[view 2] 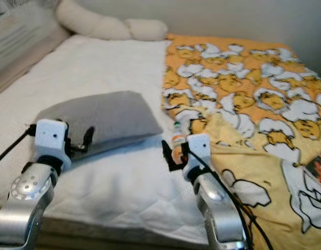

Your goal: Clean up the room

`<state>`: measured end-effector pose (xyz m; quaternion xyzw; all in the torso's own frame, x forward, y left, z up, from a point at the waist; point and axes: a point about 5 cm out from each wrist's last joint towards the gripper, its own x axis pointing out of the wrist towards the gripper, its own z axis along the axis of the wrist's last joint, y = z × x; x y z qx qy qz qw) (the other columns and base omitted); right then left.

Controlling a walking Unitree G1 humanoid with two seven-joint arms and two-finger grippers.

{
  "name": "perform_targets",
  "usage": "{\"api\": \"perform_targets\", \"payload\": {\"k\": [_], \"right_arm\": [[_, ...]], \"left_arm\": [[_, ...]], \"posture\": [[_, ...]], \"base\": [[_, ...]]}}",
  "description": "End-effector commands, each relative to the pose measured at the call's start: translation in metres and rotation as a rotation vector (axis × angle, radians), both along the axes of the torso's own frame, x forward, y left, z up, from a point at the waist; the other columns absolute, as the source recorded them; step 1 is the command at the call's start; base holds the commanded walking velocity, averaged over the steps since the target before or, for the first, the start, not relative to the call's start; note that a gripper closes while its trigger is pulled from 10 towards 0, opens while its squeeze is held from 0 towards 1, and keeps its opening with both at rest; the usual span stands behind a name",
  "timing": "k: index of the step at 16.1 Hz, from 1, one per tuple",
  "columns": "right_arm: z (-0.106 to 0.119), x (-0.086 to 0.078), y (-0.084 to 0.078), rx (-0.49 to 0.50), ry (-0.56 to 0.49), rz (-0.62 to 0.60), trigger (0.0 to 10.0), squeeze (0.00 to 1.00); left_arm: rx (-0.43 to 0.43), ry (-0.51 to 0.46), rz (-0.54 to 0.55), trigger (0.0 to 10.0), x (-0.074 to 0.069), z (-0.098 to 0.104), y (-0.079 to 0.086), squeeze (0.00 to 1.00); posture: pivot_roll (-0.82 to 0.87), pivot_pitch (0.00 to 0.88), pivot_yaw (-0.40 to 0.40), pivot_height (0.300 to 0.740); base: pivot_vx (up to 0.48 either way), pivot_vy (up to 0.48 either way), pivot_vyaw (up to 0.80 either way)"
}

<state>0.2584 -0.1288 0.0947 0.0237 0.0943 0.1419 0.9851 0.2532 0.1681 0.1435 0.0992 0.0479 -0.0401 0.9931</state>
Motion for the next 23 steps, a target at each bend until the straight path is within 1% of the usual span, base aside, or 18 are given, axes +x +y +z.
{"api": "perform_targets", "payload": {"k": [1, 2, 4, 5, 6, 7, 8, 9, 10, 11, 13, 14, 15, 16, 17, 21, 22, 23], "right_arm": [[-0.005, 0.005, -0.009, -0.024, 0.042, -0.04, 10.0, 0.0], [-0.006, 0.01, -0.007, -0.04, 0.055, -0.041, 10.0, 0.0], [-0.014, 0.024, -0.007, -0.089, 0.155, -0.063, 10.0, 0.0], [-0.017, 0.031, -0.008, -0.104, 0.18, -0.06, 10.0, 0.98], [-0.019, 0.036, -0.009, -0.121, 0.205, -0.074, 10.0, 1.0], [-0.021, 0.044, -0.01, -0.148, 0.233, -0.081, 10.0, 1.0], [-0.022, 0.057, -0.007, -0.2, 0.259, -0.074, 10.0, 1.0], [-0.022, 0.07, -0.005, -0.226, 0.294, -0.095, 10.0, 1.0], [-0.023, 0.075, -0.004, -0.241, 0.309, -0.105, 10.0, 1.0], [-0.022, 0.084, -0.005, -0.263, 0.331, -0.129, 10.0, 1.0], [-0.02, 0.099, -0.005, -0.263, 0.365, -0.161, 10.0, 1.0], [-0.018, 0.104, -0.006, -0.27, 0.375, -0.165, 10.0, 1.0], [-0.017, 0.107, -0.006, -0.281, 0.39, -0.167, 10.0, 1.0], [-0.018, 0.107, -0.008, -0.279, 0.405, -0.17, 10.0, 1.0], [-0.018, 0.108, -0.01, -0.282, 0.414, -0.182, 10.0, 1.0], [-0.023, 0.106, -0.014, -0.279, 0.456, -0.206, 10.0, 1.0], [-0.024, 0.105, -0.014, -0.278, 0.465, -0.213, 10.0, 0.7], [-0.029, 0.102, -0.013, -0.244, 0.493, -0.222, 10.0, 0.0]], "left_arm": [[-0.023, 0.026, -0.047, 10.0, 0.0, -0.001, -0.009, 0.0], [-0.033, 0.043, -0.066, 10.0, -0.001, -0.002, -0.012, 0.0], [-0.034, 0.047, -0.097, 10.0, 0.0, -0.002, -0.015, 0.0], [-0.04, 0.055, -0.112, 10.0, 0.001, -0.002, -0.016, 0.0], [-0.034, 0.057, -0.13, 10.0, 0.001, -0.001, -0.017, 0.0], [-0.02, 0.058, -0.15, 10.0, 0.002, 0.0, -0.018, 0.0], [0.028, 0.073, -0.186, 10.0, 0.003, -0.001, -0.018, 0.0], [0.08, 0.081, -0.221, 10.0, 0.002, -0.003, -0.018, 0.0], [0.091, 0.086, -0.232, 10.0, 0.001, -0.004, -0.018, 0.0], [0.097, 0.104, -0.27, 10.0, -0.001, -0.005, -0.019, 0.0], [0.083, 0.151, -0.391, 10.0, -0.006, -0.005, -0.025, 0.0], [0.082, 0.176, -0.446, 10.0, -0.009, -0.004, -0.027, 0.0], [0.099, 0.201, -0.503, 10.0, -0.013, -0.003, -0.028, 0.0], [0.112, 0.213, -0.527, 10.0, -0.015, -0.004, -0.027, 0.0], [0.123, 0.229, -0.552, 10.0, -0.018, -0.003, -0.027, 0.0], [0.138, 0.258, -0.585, 10.0, -0.024, 0.0, -0.025, 0.0], [0.14, 0.261, -0.588, 10.0, -0.025, 0.0, -0.025, 0.0], [0.141, 0.267, -0.595, 10.0, -0.026, 0.001, -0.027, 0.0]], "posture": [[-0.02, 0.0, -0.01, 0.74], [-0.02, 0.0, -0.006, 0.74], [-0.02, 0.0, -0.003, 0.74], [-0.02, 0.0, -0.003, 0.74], [-0.02, 0.0, -0.006, 0.74], [-0.01, 0.0, -0.006, 0.74], [-0.01, 0.0, -0.002, 0.74], [0.0, 0.0, 0.001, 0.74], [0.0, 0.0, 0.0, 0.74], [0.0, 0.0, -0.004, 0.74], [0.02, 0.036, -0.007, 0.74], [0.03, 0.069, -0.005, 0.74], [0.04, 0.106, -0.002, 0.74], [0.04, 0.125, 0.002, 0.74], [0.07, 0.165, 0.002, 0.74], [0.1, 0.197, -0.001, 0.74], [0.1, 0.199, -0.001, 0.74], [0.11, 0.205, -0.001, 0.74]], "base": [[0.0, 0.0, 0.0], [0.0, 0.0, 0.0], [0.0, 0.0, 0.0], [0.0, 0.0, 0.0], [0.0, 0.0, 0.0], [0.0, 0.0, 0.0], [0.0, 0.0, 0.0], [0.0, 0.0, 0.0], [0.0, 0.0, 0.0], [0.0, 0.0, 0.0], [0.0, 0.0, 0.0], [0.0, 0.0, 0.0], [0.0, 0.0, 0.0], [0.0, 0.0, 0.0], [0.0, 0.0, 0.0], [0.0, 0.0, 0.0], [0.0, 0.0, 0.0], [0.0, 0.0, 0.0]]}}
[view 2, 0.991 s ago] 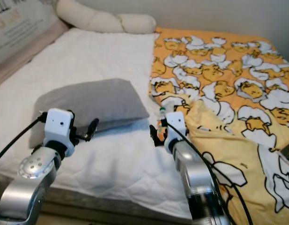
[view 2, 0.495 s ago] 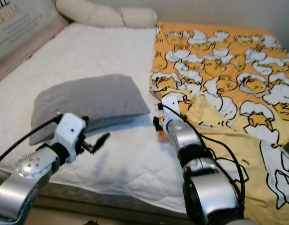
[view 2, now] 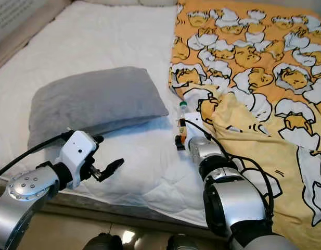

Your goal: Clean up the room

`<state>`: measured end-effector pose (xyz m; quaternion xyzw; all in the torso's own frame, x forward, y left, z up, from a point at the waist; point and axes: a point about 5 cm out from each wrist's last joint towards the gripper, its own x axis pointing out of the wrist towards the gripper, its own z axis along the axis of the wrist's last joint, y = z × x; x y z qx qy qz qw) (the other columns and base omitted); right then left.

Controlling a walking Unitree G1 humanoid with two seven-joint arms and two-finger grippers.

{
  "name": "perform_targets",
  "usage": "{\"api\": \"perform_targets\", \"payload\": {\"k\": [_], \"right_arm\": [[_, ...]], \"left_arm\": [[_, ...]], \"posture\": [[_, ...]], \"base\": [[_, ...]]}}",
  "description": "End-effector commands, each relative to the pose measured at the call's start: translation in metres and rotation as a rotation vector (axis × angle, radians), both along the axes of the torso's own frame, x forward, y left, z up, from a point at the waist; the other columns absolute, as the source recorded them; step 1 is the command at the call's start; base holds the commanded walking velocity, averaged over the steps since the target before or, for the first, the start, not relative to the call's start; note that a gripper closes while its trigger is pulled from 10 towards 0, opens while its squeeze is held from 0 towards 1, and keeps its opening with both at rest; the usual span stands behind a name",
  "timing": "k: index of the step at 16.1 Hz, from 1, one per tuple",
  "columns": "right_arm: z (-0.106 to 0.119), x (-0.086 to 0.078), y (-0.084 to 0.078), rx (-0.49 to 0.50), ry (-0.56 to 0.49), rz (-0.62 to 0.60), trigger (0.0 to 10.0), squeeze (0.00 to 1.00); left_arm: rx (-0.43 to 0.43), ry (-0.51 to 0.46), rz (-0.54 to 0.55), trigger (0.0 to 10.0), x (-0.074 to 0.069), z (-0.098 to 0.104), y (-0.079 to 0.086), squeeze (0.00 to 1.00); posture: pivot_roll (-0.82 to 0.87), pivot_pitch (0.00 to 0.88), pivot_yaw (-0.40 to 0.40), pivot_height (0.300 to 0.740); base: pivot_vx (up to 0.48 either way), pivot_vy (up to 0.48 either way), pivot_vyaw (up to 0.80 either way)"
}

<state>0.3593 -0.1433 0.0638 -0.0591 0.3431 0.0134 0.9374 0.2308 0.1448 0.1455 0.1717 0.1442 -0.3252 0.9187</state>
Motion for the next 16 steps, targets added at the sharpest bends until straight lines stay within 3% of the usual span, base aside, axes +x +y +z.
{"api": "perform_targets", "payload": {"k": [1, 2, 3, 4, 5, 13, 16], "right_arm": [[0.001, 0.001, 0.004, 0.074, -0.003, -0.033, 10.0, 0.0], [0.001, 0.001, 0.005, 0.095, -0.004, -0.04, 10.0, 0.0], [0.002, 0.001, 0.006, 0.105, -0.009, -0.04, 8.9, 0.0], [0.003, 0.002, 0.008, 0.117, -0.021, -0.037, 2.8, 0.0], [0.004, 0.003, 0.009, 0.129, -0.027, -0.039, 0.0, 0.0], [0.004, 0.004, 0.007, 0.121, -0.043, -0.021, 0.0, 0.0], [0.005, 0.004, 0.003, 0.171, -0.067, -0.03, 0.0, 0.0]], "left_arm": [[0.0, 0.018, -0.026, 10.0, -0.004, -0.001, -0.004, 0.0], [0.0, 0.018, -0.027, 10.0, -0.005, -0.001, -0.004, 0.0], [0.0, 0.02, -0.028, 10.0, -0.005, 0.0, -0.005, 0.0], [0.0, 0.02, -0.026, 10.0, -0.004, 0.0, -0.005, 0.0], [0.0, 0.021, -0.025, 10.0, -0.005, 0.0, -0.005, 0.0], [-0.022, 0.024, 0.006, 10.0, -0.006, -0.003, -0.01, 0.0], [-0.031, -0.013, 0.057, 10.0, -0.001, -0.007, -0.014, 0.0]], "posture": [[0.11, 0.207, -0.001, 0.74], [0.11, 0.207, -0.001, 0.74], [0.11, 0.208, -0.005, 0.74], [0.12, 0.208, -0.008, 0.74], [0.11, 0.206, -0.008, 0.74], [0.09, 0.149, -0.011, 0.74], [0.06, 0.081, -0.009, 0.74]], "base": [[0.0, 0.0, 0.0], [0.0, 0.0, 0.0], [0.0, 0.0, 0.0], [0.0, 0.0, 0.0], [0.0, 0.0, 0.0], [0.0, 0.0, 0.0], [0.0, 0.0, 0.0]]}}
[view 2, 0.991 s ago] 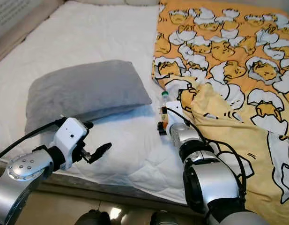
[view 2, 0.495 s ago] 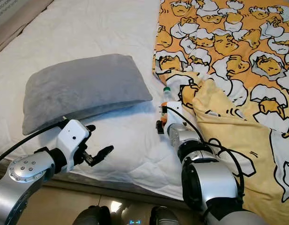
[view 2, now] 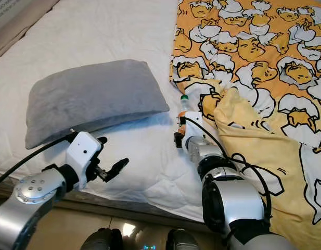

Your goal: Clean up the room

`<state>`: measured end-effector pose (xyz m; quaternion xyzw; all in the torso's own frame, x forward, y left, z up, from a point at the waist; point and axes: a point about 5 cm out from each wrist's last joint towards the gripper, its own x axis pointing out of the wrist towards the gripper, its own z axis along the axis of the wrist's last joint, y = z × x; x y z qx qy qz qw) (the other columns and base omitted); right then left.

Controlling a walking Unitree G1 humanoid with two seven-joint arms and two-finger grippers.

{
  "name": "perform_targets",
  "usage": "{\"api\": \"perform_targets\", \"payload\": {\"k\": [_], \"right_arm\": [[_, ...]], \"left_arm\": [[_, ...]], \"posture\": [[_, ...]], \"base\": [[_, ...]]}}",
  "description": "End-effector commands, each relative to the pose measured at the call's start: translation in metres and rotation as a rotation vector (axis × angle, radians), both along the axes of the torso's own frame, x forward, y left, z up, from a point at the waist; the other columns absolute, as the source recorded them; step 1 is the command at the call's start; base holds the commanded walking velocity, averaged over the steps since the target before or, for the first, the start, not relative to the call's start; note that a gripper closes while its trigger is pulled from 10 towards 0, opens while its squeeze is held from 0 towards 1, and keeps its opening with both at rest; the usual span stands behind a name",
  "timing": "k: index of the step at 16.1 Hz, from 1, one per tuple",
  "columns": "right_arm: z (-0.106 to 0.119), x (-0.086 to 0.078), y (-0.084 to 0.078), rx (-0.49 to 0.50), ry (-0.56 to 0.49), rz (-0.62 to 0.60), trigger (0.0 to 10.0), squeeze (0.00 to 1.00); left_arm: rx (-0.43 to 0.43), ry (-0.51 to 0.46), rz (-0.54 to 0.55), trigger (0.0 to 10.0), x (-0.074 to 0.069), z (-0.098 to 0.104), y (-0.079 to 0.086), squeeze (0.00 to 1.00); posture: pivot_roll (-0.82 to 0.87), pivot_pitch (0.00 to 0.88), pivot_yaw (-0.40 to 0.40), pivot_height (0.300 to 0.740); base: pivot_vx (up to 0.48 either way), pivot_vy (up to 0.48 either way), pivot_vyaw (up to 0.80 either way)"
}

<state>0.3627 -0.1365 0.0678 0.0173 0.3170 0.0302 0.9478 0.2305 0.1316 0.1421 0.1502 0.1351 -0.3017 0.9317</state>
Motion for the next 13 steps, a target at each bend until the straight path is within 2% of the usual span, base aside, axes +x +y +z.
{"api": "perform_targets", "payload": {"k": [1, 3, 6, 7, 8, 9, 10, 12, 13], "right_arm": [[0.002, 0.001, -0.005, 0.053, -0.029, -0.025, 0.0, 0.0], [0.005, 0.003, -0.006, 0.186, -0.071, -0.059, 0.0, 0.0], [0.012, 0.004, -0.009, 0.245, -0.158, -0.053, 0.0, 0.0], [0.022, 0.002, -0.01, 0.315, -0.268, -0.049, 0.0, 0.0], [0.038, -0.007, -0.013, 0.379, -0.408, -0.042, 0.0, 0.0], [0.043, -0.012, -0.014, 0.391, -0.449, -0.034, 0.0, 0.0], [0.052, -0.022, -0.014, 0.342, -0.526, 0.005, 10.0, 0.0], [0.059, -0.041, -0.012, 0.274, -0.627, 0.056, 10.0, 0.0], [0.059, -0.041, -0.012, 0.274, -0.627, 0.056, 10.0, 0.0]], "left_arm": [[0.005, -0.017, 0.028, 10.0, 0.001, -0.004, -0.002, 0.0], [0.02, -0.052, 0.083, 10.0, 0.005, -0.006, -0.002, 0.0], [-0.005, -0.057, 0.105, 10.0, 0.008, -0.007, -0.001, 0.0], [-0.017, -0.067, 0.128, 10.0, 0.011, -0.006, 0.0, 0.0], [-0.019, -0.089, 0.157, 10.0, 0.013, -0.006, 0.0, 0.0], [-0.02, -0.096, 0.167, 10.0, 0.014, -0.006, 0.001, 0.0], [-0.039, -0.108, 0.199, 10.0, 0.015, -0.004, 0.003, 0.0], [-0.09, -0.108, 0.279, 10.0, 0.016, -0.003, 0.009, 0.0], [-0.09, -0.108, 0.279, 10.0, 0.016, -0.003, 0.009, 0.0]], "posture": [[0.04, 0.06, -0.004, 0.74], [0.02, 0.02, 0.006, 0.74], [0.0, 0.0, 0.012, 0.74], [-0.01, 0.0, 0.012, 0.74], [-0.01, 0.0, 0.011, 0.74], [-0.02, 0.0, 0.011, 0.74], [-0.02, 0.0, 0.011, 0.74], [-0.04, 0.0, 0.012, 0.74], [-0.04, 0.0, 0.012, 0.74]], "base": [[0.0, 0.0, 0.0], [0.0, 0.0, 0.0], [0.0, 0.0, 0.0], [0.0, 0.0, 0.0], [0.0, 0.0, 0.0], [0.0, 0.0, 0.0], [0.0, 0.0, 0.0], [0.0, 0.0, 0.0], [0.0, 0.0, 0.0]]}}
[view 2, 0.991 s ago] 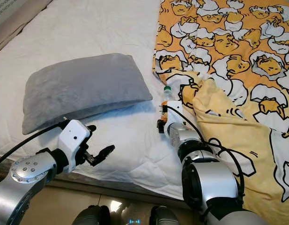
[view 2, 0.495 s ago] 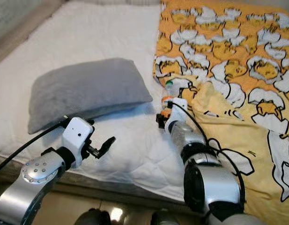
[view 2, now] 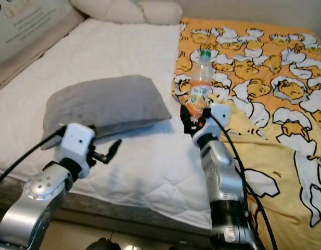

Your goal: Clean up the room

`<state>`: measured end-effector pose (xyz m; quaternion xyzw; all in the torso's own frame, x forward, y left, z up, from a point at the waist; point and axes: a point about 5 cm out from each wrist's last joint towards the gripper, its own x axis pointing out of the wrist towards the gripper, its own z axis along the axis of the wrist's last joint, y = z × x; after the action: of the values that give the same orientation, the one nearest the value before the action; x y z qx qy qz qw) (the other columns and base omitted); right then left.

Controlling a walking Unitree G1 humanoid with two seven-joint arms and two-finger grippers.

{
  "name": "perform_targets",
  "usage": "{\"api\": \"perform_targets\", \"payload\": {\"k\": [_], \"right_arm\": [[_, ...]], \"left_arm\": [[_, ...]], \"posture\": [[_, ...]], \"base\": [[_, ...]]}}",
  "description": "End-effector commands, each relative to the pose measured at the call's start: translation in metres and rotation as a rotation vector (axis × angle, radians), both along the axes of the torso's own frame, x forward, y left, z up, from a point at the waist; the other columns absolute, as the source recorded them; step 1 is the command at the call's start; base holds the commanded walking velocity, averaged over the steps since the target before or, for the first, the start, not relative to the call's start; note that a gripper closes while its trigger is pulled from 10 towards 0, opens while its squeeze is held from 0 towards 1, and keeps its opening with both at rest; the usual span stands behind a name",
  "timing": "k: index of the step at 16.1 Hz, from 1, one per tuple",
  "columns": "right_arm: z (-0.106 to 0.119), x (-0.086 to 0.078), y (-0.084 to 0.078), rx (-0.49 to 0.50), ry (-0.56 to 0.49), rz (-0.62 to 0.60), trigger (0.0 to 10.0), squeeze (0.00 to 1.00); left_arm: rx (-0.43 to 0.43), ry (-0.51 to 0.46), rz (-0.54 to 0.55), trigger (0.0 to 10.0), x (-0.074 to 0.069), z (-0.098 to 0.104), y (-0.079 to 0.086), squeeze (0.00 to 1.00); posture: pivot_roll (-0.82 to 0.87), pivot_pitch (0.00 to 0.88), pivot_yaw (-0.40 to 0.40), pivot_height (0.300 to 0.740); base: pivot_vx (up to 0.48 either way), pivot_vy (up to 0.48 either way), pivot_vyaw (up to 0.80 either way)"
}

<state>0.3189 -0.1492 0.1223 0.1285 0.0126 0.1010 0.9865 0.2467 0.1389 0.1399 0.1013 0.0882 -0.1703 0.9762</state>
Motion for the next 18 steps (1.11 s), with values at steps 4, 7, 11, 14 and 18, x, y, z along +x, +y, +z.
{"api": "perform_targets", "payload": {"k": [4, 7, 11, 14, 18], "right_arm": [[0.011, -0.031, 0.011, 0.005, -0.046, 0.093, 10.0, 0.0], [0.014, -0.04, 0.016, 0.003, -0.05, 0.13, 10.0, 0.0], [0.018, -0.048, 0.017, 0.005, -0.049, 0.156, 10.0, 0.0], [0.024, -0.05, 0.018, 0.06, -0.047, 0.15, 10.0, 0.0], [0.031, -0.049, 0.019, 0.097, -0.043, 0.147, 10.0, 0.0]], "left_arm": [[-0.009, -0.005, 0.098, 10.0, 0.0, -0.001, 0.014, 0.0], [-0.011, -0.019, 0.117, 10.0, 0.001, 0.002, 0.014, 0.0], [-0.013, -0.022, 0.122, 10.0, -0.001, 0.002, 0.012, 0.0], [-0.012, -0.028, 0.129, 10.0, 0.0, 0.004, 0.013, 0.0], [-0.012, -0.035, 0.136, 10.0, 0.0, 0.006, 0.013, 0.0]], "posture": [[-0.03, 0.0, 0.014, 0.74], [-0.03, 0.0, 0.005, 0.74], [-0.03, 0.0, 0.002, 0.74], [-0.03, 0.0, 0.002, 0.74], [-0.04, 0.0, 0.004, 0.74]], "base": [[0.0, 0.0, 0.2], [0.0, 0.0, 0.8], [0.0, 0.0, 0.8], [0.0, 0.0, 0.79], [0.0, 0.0, 0.79]]}}
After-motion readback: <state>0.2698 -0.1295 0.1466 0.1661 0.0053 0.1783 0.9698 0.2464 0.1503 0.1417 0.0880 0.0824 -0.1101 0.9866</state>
